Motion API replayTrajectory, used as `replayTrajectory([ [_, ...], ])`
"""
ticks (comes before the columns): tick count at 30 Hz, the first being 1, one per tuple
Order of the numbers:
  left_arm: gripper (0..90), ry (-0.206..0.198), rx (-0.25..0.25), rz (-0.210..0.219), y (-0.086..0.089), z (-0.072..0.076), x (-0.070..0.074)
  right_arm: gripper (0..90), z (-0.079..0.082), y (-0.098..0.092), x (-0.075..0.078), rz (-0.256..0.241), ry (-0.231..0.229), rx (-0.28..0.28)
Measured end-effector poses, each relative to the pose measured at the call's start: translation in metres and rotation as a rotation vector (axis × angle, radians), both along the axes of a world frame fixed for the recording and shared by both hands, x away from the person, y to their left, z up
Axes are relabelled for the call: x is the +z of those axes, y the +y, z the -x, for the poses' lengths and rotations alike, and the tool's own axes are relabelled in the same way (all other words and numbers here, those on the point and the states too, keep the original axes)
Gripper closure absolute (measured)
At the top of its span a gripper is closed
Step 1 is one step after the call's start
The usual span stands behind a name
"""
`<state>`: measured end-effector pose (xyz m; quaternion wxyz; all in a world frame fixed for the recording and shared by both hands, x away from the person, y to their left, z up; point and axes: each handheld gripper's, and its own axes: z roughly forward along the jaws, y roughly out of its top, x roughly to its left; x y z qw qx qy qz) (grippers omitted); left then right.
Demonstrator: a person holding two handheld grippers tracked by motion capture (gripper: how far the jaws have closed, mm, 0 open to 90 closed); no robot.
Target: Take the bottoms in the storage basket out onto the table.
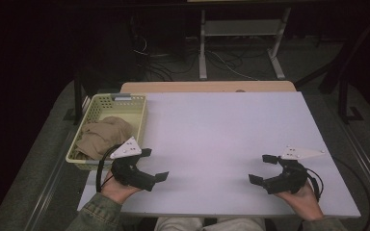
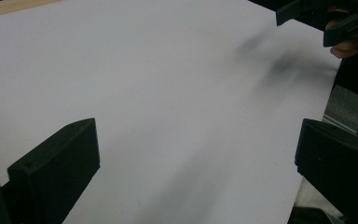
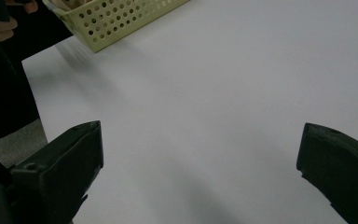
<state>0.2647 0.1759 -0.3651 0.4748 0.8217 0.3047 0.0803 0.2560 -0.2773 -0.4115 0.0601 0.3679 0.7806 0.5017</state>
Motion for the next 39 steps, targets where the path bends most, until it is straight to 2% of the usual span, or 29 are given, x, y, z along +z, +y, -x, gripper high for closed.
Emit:
replayTrajectory([
  [10,0.0,0.001,0.016,-0.012,0.009,-0.005,0.007,0.2,0.0,0.0,0.0,0.002,0.003,-0.001],
  [39,0.0,-0.01,0.11,-0.059,0.045,-0.026,0.027,0.2,0.0,0.0,0.0,-0.002,0.003,-0.002],
])
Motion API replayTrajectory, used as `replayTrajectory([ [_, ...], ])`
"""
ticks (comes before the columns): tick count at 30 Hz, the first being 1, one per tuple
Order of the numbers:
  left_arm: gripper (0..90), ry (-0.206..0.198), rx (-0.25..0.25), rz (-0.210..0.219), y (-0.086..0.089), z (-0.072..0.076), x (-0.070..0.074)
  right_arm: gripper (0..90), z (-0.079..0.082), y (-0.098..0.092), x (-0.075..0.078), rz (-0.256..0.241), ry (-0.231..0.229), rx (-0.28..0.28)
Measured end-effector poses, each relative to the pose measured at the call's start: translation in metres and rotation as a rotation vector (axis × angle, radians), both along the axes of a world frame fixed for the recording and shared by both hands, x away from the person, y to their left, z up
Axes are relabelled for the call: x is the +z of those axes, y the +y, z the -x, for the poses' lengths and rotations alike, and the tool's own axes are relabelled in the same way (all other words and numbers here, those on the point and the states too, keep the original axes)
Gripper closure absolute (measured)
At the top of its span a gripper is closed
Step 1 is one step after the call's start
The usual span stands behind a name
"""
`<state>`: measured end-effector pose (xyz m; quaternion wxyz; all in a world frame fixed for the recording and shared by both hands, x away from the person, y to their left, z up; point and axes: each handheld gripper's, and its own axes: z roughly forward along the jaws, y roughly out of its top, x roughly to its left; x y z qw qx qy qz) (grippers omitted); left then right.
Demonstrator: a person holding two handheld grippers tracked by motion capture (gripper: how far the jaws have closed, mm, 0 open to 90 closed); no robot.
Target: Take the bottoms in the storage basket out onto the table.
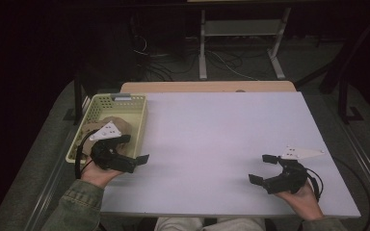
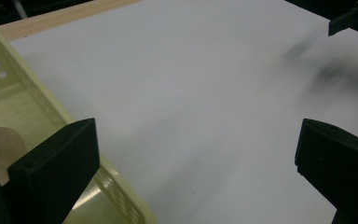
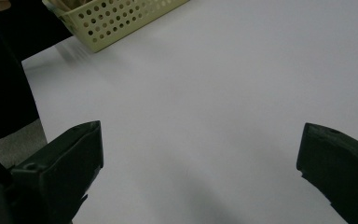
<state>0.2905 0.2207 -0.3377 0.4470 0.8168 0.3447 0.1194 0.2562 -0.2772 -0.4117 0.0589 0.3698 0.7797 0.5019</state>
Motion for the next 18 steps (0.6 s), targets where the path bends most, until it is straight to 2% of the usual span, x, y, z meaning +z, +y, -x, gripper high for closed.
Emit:
replayTrajectory([
  [7,0.0,0.008,0.029,-0.028,0.01,-0.008,0.003,0.2,0.0,0.0,0.0,-0.001,0.001,0.0],
  [18,0.0,0.04,0.063,-0.041,0.024,-0.018,0.005,0.2,-0.001,-0.001,0.0,-0.001,-0.002,-0.001],
])
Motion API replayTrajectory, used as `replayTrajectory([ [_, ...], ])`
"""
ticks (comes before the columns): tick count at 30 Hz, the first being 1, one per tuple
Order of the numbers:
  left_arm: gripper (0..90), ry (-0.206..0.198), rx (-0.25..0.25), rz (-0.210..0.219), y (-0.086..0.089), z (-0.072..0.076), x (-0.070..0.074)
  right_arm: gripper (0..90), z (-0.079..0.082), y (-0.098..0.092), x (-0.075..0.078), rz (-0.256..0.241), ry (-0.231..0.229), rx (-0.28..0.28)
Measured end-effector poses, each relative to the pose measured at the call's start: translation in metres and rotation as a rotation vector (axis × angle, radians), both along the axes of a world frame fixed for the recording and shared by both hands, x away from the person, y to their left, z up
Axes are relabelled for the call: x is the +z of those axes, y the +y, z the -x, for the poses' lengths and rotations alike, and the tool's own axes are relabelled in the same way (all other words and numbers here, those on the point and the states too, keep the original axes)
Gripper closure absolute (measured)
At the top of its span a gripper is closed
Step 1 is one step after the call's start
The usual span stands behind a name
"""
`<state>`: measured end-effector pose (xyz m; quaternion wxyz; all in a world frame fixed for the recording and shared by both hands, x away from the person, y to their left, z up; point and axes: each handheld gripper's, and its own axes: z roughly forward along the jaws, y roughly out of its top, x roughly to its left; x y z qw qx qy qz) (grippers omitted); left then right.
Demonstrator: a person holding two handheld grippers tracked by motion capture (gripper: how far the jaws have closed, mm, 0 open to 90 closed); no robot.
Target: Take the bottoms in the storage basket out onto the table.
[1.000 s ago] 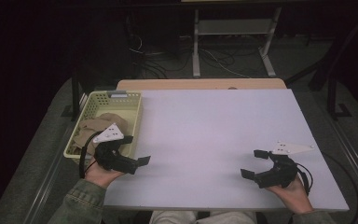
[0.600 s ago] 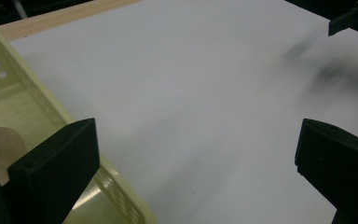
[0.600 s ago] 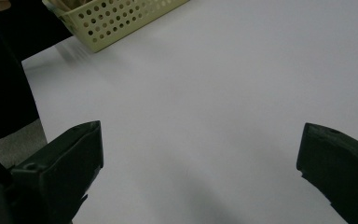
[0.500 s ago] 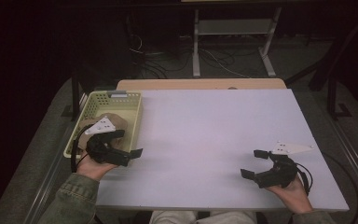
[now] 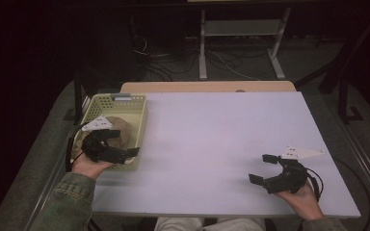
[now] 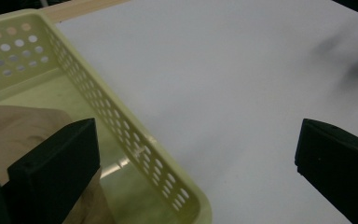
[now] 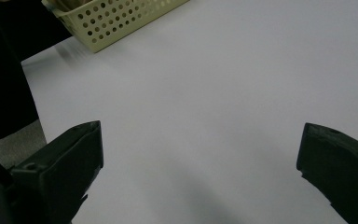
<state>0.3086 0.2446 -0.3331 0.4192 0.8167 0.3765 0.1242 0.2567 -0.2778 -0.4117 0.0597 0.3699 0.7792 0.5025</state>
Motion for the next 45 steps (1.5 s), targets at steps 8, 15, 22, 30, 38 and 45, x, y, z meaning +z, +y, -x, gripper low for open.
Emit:
replayTrajectory([
  [8,0.0,0.01,0.021,-0.009,0.011,-0.005,0.003,0.2,0.0,0.0,0.0,0.0,0.0,-0.002],
  [15,0.0,0.027,0.043,-0.022,0.022,-0.01,0.006,0.2,0.0,0.001,0.0,0.0,0.002,-0.002],
  [22,0.0,0.03,0.059,-0.021,0.029,-0.014,0.007,0.2,0.0,0.0,0.0,0.003,0.003,-0.003],
  [30,0.0,0.048,0.079,-0.044,0.037,-0.019,0.008,0.2,0.0,0.0,0.0,0.004,-0.001,-0.001],
  [38,0.0,0.062,0.109,-0.067,0.047,-0.026,0.008,0.2,0.0,0.0,-0.001,0.005,0.0,-0.002],
  [45,0.0,0.071,0.136,-0.083,0.056,-0.035,0.011,0.2,0.0,0.0,-0.001,0.007,0.0,0.0],
])
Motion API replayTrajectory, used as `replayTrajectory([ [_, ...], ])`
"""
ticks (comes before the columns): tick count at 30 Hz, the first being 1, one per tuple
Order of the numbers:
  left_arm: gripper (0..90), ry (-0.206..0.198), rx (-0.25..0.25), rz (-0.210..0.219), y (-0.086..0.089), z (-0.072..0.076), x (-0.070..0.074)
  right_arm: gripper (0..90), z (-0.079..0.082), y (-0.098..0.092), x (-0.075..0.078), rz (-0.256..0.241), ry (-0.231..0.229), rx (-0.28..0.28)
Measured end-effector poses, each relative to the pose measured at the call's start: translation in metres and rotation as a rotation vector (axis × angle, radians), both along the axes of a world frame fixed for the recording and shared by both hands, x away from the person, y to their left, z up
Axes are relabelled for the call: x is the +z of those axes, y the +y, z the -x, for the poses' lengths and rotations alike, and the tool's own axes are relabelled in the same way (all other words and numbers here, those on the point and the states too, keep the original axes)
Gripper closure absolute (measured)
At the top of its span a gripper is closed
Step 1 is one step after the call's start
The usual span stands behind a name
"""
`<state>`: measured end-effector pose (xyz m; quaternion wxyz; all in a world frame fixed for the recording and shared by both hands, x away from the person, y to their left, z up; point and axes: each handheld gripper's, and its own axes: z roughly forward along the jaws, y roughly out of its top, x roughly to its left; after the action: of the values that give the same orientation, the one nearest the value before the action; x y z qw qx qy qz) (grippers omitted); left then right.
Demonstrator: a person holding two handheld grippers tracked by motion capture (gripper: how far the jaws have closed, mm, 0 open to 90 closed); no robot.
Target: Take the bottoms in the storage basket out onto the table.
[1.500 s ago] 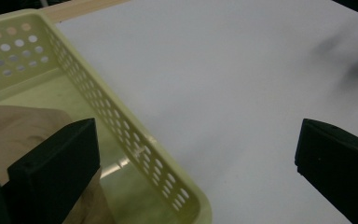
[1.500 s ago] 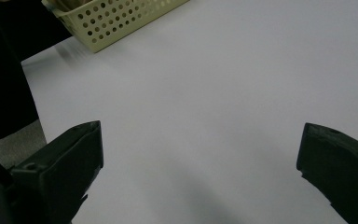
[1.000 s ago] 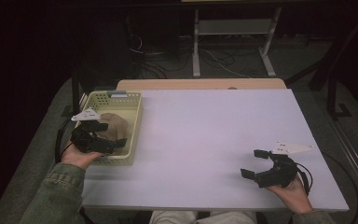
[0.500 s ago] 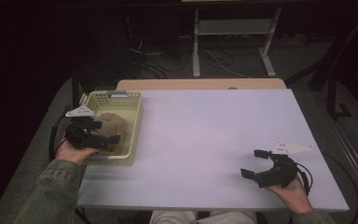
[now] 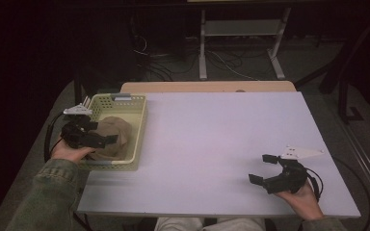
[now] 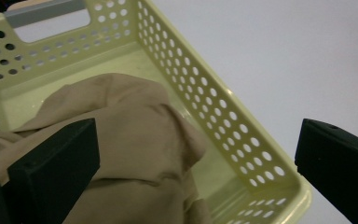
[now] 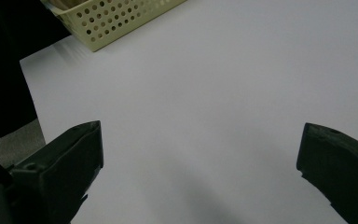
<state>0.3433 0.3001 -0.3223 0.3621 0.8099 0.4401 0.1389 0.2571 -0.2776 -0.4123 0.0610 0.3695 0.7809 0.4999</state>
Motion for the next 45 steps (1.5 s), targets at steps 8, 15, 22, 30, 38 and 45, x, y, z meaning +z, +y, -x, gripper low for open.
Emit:
replayTrajectory([
  [8,0.0,0.015,0.033,-0.008,0.01,-0.01,0.0,0.2,-0.001,0.0,0.0,0.001,0.002,0.0],
  [15,0.0,0.045,0.043,-0.016,0.014,-0.02,-0.008,0.2,-0.001,0.0,0.0,0.003,0.003,0.002],
  [22,0.0,0.064,0.051,-0.046,0.018,-0.026,-0.011,0.2,-0.002,0.0,0.0,-0.001,0.001,-0.003],
  [30,0.0,0.1,0.054,-0.074,0.019,-0.032,-0.02,0.2,-0.001,0.001,-0.001,-0.001,0.009,-0.002],
  [38,0.0,0.138,0.055,-0.109,0.017,-0.04,-0.03,0.2,-0.002,0.002,-0.002,-0.004,0.009,-0.001],
  [45,0.0,0.163,0.059,-0.133,0.015,-0.046,-0.035,0.2,-0.002,0.001,-0.002,-0.01,0.005,0.0],
])
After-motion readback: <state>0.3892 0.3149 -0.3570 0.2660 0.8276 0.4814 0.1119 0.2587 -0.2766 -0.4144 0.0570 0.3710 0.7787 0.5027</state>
